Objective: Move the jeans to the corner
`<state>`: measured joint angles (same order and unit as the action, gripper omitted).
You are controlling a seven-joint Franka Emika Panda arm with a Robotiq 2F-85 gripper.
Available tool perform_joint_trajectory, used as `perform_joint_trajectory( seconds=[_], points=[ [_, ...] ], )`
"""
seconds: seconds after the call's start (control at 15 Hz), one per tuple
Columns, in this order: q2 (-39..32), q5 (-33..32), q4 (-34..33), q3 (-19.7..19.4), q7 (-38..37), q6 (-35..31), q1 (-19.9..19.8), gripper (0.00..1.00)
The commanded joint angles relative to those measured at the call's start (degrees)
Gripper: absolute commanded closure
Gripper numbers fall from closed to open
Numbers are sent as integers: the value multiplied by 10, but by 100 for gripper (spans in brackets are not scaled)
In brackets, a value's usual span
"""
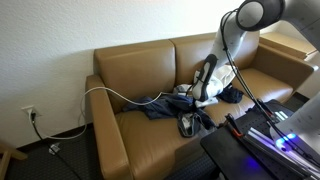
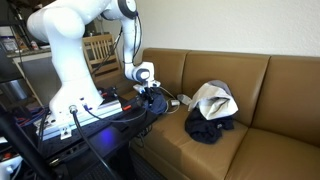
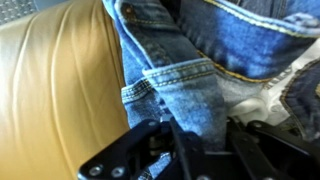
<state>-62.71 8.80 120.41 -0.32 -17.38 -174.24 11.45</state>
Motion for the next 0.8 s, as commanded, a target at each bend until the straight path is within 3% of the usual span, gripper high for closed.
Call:
perform_joint_trajectory(
  seconds=[0.0,0.27,0.53,0.6,0.73],
  points=[
    [109,18,51,88,32,-13,-84,95],
    [187,24,65,213,63,-22,-158,95],
    [239,40,71,379,118,24,-254,95],
    [204,44,36,307,88,2,-191,79],
    [226,51,47,356,104,16,-217,79]
  ],
)
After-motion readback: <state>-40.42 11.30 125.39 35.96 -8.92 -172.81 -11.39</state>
